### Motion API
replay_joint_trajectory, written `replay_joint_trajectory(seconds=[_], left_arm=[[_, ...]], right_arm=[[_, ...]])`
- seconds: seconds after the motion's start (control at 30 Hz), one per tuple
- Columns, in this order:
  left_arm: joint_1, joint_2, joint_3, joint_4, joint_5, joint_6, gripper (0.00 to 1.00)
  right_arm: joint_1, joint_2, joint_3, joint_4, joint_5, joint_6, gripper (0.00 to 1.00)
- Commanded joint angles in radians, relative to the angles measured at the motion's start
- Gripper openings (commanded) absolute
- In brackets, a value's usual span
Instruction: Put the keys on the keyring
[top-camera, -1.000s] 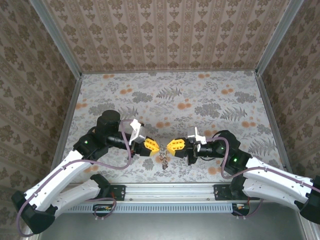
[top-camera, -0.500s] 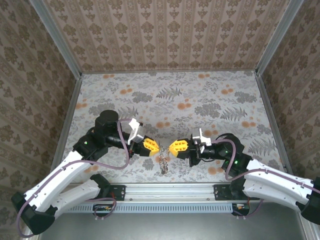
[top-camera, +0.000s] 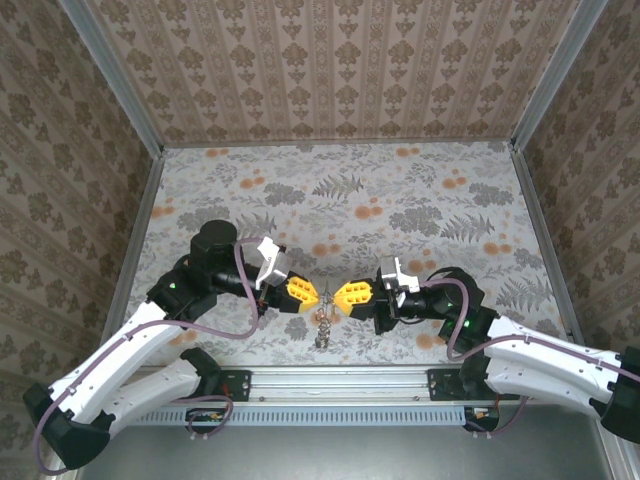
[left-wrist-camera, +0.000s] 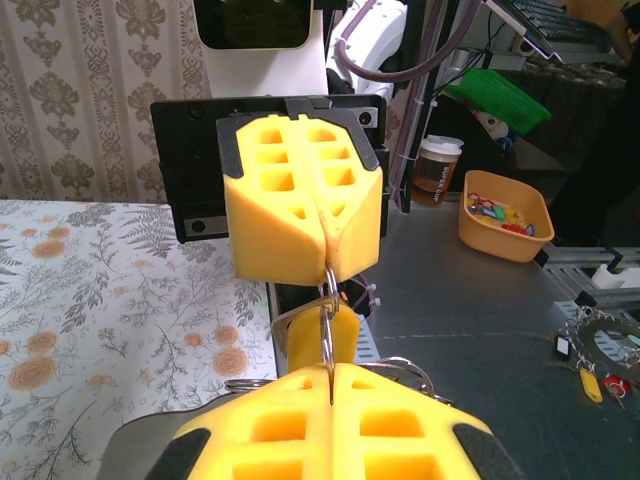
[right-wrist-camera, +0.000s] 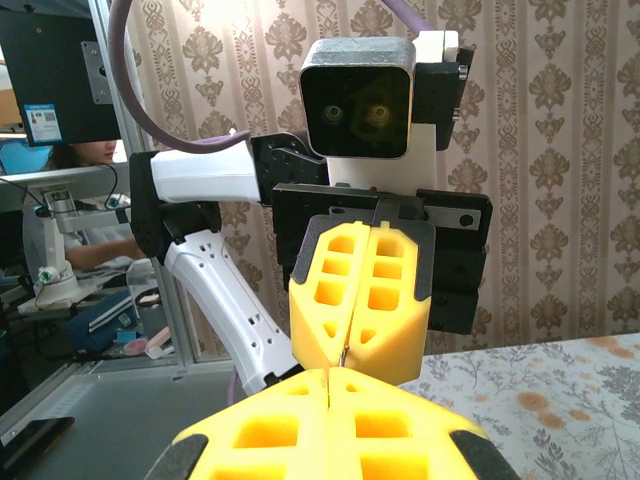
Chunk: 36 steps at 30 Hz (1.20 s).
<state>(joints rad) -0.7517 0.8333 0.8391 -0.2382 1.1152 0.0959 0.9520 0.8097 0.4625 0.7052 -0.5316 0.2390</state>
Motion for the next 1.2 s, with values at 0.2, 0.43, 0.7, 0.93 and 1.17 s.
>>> replay_joint_trajectory(seconds=[0.2, 0.43, 0.7, 0.93, 1.17], left_arm=[[0.004, -0.015, 0.002, 0.031, 0.042, -0.015, 0.00], [0.004, -0.014, 0.002, 0.029, 0.044, -0.014, 0.00], [0.003, -0.016, 0.001, 0.030, 0.045, -0.012, 0.00], [0.003, -0.017, 0.002, 0.031, 0.045, -0.013, 0.00], [0.004, -0.019, 0.002, 0.026, 0.046, -0.011, 0.00]], right_arm=[[0.007, -0.019, 0.008, 0.043, 0.016, -0.006, 0.00], [0.007, -0.038, 0.009, 0.008, 0.034, -0.037, 0.00], [0.008, -0.001, 0.013, 0.025, 0.025, -0.036, 0.00], [0.008, 0.000, 0.016, 0.025, 0.025, -0.041, 0.00], [0.008, -0.037, 0.020, -0.022, 0.037, -0.064, 0.00]])
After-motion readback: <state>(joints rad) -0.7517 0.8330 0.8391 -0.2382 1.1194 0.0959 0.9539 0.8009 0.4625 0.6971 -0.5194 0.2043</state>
